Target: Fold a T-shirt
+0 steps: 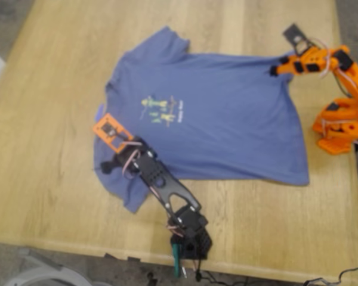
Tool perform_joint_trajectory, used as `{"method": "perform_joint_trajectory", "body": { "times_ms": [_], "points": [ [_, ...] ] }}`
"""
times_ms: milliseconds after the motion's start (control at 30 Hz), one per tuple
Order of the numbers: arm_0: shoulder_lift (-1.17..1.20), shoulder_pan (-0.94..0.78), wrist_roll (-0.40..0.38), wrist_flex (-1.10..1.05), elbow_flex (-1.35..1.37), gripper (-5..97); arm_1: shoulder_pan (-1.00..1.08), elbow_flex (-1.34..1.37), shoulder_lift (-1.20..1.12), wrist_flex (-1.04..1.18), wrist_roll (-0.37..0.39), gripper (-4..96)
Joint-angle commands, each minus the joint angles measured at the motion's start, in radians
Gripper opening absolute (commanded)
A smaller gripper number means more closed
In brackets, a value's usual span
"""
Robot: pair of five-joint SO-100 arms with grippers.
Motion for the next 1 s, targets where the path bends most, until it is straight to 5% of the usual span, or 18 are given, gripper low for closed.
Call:
{"method": "perform_joint_trajectory", "body": {
  "times_ms": [0, 700, 967],
  "points": [
    [-0.023, 0.015, 0.008, -0.097, -0.063, 48, -0.061, -0.057, -0.035, -0.052, 0.0, 22.8],
    [-0.456, 0.0, 0.012, -0.75, -0.038, 50, -0.347, -0.212, -0.451, -0.321, 0.031, 21.9],
    [-0.643, -0.04, 0.031, -0.838, -0.129, 50, -0.393, -0.218, -0.56, -0.419, 0.038, 21.2]
  ]
}}
